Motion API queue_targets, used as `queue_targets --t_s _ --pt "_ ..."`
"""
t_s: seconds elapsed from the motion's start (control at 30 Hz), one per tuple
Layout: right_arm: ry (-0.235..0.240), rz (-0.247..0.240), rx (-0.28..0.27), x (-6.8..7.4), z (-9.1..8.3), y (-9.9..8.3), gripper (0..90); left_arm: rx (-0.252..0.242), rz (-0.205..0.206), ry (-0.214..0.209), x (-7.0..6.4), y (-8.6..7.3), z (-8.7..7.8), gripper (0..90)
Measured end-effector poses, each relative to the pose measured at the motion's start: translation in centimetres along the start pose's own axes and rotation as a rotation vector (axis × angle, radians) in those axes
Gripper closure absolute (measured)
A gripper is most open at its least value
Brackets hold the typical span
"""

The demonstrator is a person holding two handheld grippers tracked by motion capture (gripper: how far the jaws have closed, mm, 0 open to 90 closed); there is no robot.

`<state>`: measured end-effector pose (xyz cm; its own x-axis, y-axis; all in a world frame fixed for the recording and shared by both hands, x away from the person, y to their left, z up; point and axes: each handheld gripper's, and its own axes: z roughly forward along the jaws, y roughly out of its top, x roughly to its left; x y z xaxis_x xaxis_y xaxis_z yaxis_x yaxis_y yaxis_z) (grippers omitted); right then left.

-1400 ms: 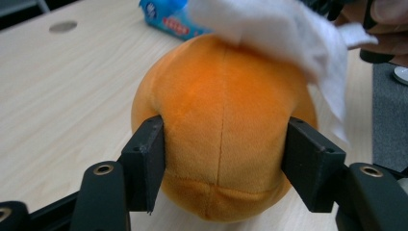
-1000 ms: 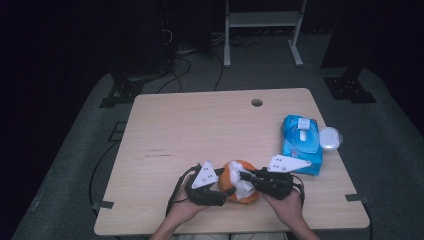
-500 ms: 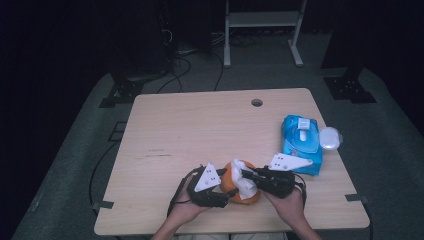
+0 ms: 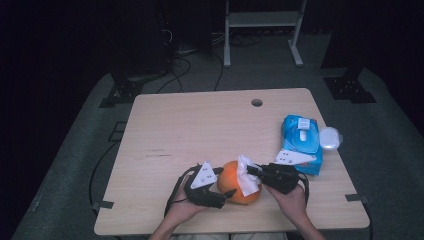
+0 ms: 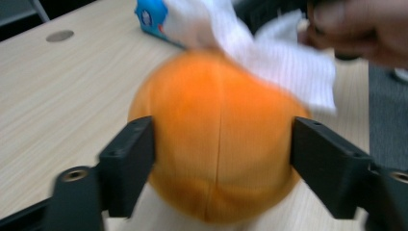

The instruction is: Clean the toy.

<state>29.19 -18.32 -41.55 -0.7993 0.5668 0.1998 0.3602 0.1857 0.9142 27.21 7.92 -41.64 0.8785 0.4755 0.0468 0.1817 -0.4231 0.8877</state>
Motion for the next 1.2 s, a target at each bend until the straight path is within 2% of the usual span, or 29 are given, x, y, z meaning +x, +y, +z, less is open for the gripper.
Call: queue_targets --t_s 0.1,0.17,0.23,0.3,0.37,0.4,0.47,0.53,0.57,0.6,0.67,0.77,0.8,0.83,0.9,0.97,1.03,1.1,1.17,1.2 --pt "0.027 -0.035 0.015 1.0 0.6 0.1 84.2 0.036 0.02 0.013 -0.2 -0.1 0.3 18.2" --pt "0.032 -0.038 0.022 1.0 0.7 0.0 84.1 0.036 0.004 0.0 0.1 -0.5 0.1 21.2" --pt "0.02 -0.019 0.026 0.5 0.5 -0.2 84.2 0.063 -0.002 -0.003 0.5 -0.8 -0.2 22.5" --pt "-0.009 0.008 0.046 -0.3 0.4 -0.8 84.2 0.073 -0.027 -0.014 1.0 -1.2 -0.4 22.5" --pt "-0.006 0.05 0.051 -1.1 0.4 -1.5 84.1 0.06 -0.056 -0.033 1.3 -1.2 -0.6 19.3" --pt "-0.002 0.06 0.046 -1.2 0.5 -1.6 84.2 0.046 -0.057 -0.034 1.2 -1.1 -0.5 17.3" --pt "0.001 0.045 0.047 -0.8 0.7 -1.3 84.1 0.04 -0.043 -0.038 0.9 -0.7 -0.3 15.7" --pt "0.016 0.023 0.043 -0.1 0.8 -1.0 84.0 0.055 -0.026 -0.028 0.8 -0.7 0.0 16.1" --pt "0.014 0.008 0.048 0.3 0.8 -0.9 84.1 0.063 -0.022 -0.029 0.8 -0.8 -0.1 19.6" --pt "0.014 0.003 0.05 0.3 0.8 -0.9 84.1 0.066 -0.029 -0.031 1.0 -1.0 -0.2 21.4" --pt "0.017 0.03 0.052 -0.3 0.8 -1.3 84.1 0.086 -0.055 -0.026 1.5 -1.4 -0.5 24.1" --pt "-0.012 0.057 0.076 -1.3 0.7 -1.9 84.1 0.108 -0.094 -0.033 2.2 -2.1 -1.0 24.2" --pt "-0.021 0.071 0.082 -1.5 0.7 -2.1 84.1 0.096 -0.112 -0.039 2.4 -2.1 -1.1 23.3" --pt "-0.019 0.086 0.081 -1.7 0.7 -2.3 84.1 0.084 -0.113 -0.042 2.4 -2.0 -1.2 20.1" --pt "-0.022 0.078 0.076 -1.3 0.8 -2.0 84.1 0.05 -0.099 -0.042 2.1 -1.5 -1.0 16.3" --pt "0.014 0.072 0.057 -0.8 0.9 -1.7 84.0 0.051 -0.085 -0.044 1.8 -1.1 -0.5 15.5" --pt "0.04 0.041 0.048 0.1 1.0 -1.3 83.9 0.058 -0.066 -0.034 1.6 -1.3 -0.2 17.8" --pt "0.041 0.021 0.053 0.4 1.1 -1.2 83.9 0.074 -0.082 -0.032 1.9 -1.6 -0.5 22.8" --pt "0.035 0.047 0.057 -0.2 1.0 -1.5 84.0 0.078 -0.102 -0.026 2.5 -2.1 -0.9 25.8" --pt "0.024 0.063 0.066 -0.7 1.0 -1.8 84.0 0.08 -0.125 -0.024 2.9 -2.4 -1.2 26.7"
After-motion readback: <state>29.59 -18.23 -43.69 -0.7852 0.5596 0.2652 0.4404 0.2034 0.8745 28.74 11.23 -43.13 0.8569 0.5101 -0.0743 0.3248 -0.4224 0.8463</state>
